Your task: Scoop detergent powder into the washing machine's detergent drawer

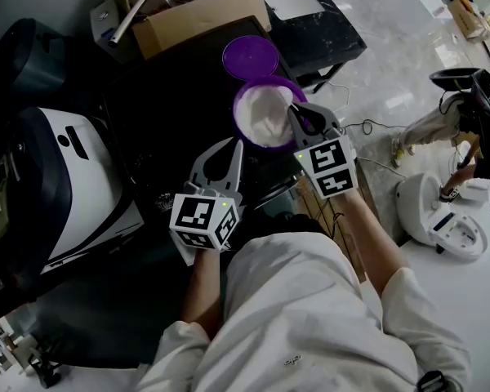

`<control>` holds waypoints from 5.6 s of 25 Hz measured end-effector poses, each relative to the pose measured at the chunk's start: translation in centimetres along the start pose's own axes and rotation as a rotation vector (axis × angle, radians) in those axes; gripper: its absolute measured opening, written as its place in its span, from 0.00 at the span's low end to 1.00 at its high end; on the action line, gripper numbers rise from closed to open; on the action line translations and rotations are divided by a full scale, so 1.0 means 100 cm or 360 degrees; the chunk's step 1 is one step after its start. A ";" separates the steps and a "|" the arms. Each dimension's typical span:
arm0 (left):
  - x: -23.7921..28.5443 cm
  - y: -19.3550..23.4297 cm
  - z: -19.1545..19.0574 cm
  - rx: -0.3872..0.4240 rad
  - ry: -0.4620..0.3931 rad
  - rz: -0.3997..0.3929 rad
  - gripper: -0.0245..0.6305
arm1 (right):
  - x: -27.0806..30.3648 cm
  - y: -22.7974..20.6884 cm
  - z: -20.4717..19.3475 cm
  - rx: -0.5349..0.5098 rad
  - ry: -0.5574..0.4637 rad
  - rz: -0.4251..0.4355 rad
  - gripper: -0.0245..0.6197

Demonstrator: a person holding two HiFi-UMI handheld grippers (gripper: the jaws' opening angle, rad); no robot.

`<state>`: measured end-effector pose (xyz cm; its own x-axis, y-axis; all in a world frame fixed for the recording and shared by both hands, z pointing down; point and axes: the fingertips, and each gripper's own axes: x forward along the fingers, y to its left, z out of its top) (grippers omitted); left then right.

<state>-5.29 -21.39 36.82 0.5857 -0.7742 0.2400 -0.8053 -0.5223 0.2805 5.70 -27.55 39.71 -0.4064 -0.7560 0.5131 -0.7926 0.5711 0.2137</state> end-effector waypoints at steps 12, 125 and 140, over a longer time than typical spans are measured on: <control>0.000 0.003 0.000 -0.0006 0.0000 -0.0008 0.07 | 0.008 0.013 -0.002 -0.0037 0.0072 0.0068 0.05; -0.008 -0.009 -0.002 0.0032 -0.0008 0.0033 0.07 | -0.015 0.074 0.010 0.0891 0.0062 0.0783 0.05; -0.004 -0.011 -0.002 0.0038 -0.0003 0.0025 0.07 | -0.016 0.051 0.007 0.1167 0.0010 0.0775 0.05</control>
<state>-4.61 -20.40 36.59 0.5728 -0.7830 0.2426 -0.8164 -0.5183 0.2547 1.97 -23.62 39.37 -0.7747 -0.4789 0.4130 -0.6248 0.4787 -0.6169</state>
